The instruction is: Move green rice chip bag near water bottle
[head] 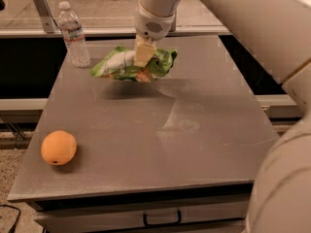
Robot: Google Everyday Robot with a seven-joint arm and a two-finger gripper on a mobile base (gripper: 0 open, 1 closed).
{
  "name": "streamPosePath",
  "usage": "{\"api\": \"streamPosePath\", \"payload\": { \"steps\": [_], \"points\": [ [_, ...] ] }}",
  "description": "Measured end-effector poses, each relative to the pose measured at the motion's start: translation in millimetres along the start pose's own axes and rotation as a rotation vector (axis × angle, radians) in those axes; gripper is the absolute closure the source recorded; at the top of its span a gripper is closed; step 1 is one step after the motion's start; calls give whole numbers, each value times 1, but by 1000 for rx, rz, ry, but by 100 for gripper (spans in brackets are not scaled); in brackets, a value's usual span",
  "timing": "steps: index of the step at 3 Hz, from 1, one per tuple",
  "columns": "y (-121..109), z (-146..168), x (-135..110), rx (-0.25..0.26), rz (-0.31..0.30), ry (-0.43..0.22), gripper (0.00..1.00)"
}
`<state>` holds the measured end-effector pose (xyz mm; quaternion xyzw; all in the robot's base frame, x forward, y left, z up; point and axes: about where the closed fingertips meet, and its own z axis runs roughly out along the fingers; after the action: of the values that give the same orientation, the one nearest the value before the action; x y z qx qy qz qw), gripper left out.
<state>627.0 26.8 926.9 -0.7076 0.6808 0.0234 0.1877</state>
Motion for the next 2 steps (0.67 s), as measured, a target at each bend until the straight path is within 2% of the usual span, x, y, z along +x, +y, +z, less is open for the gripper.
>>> {"api": "streamPosePath", "payload": {
  "steps": [2],
  "points": [
    [-27, 30, -54, 17, -35, -43, 100]
  ]
}}
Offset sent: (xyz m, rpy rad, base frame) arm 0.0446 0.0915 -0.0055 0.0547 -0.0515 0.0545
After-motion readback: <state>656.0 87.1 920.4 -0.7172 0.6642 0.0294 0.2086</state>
